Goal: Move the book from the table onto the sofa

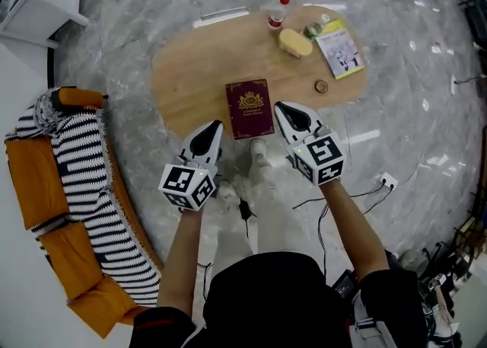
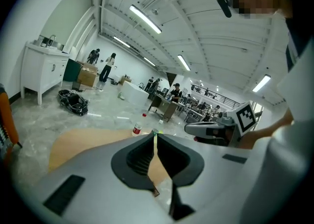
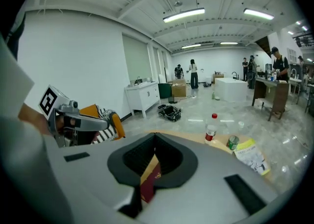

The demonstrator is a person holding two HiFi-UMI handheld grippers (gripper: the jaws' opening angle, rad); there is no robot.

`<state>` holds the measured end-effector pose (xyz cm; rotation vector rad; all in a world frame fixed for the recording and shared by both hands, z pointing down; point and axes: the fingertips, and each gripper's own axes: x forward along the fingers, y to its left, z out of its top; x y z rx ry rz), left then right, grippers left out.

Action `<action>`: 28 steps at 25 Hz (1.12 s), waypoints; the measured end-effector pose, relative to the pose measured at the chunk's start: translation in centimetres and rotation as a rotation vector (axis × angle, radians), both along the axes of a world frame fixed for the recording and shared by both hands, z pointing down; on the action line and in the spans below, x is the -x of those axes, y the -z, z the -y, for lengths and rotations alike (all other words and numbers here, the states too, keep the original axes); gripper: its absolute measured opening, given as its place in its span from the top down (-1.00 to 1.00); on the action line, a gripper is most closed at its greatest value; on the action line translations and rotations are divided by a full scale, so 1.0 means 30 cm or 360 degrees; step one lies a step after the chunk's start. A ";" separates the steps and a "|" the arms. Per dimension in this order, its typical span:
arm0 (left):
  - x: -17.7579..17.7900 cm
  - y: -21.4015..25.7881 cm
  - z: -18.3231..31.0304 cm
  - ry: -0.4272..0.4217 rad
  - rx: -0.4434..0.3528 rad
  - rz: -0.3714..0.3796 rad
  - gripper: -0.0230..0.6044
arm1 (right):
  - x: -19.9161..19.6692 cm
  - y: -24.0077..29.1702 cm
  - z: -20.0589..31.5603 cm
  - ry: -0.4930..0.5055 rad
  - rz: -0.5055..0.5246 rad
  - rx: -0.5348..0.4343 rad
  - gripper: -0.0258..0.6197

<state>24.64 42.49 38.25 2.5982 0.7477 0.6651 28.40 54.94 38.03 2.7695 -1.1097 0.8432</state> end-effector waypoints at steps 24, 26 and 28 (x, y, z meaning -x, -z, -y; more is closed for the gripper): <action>0.251 -0.896 -0.079 0.0140 0.0339 0.0759 0.70 | -0.132 -0.786 0.013 0.0500 0.0334 0.0364 0.89; 0.262 -0.936 -0.072 0.0144 0.0355 0.0795 0.65 | -0.162 -0.831 0.033 0.0542 0.0325 0.0396 0.89; 0.266 -0.971 -0.067 0.0145 0.0359 0.0816 0.60 | -0.179 -0.868 0.056 0.0596 0.0318 0.0428 0.89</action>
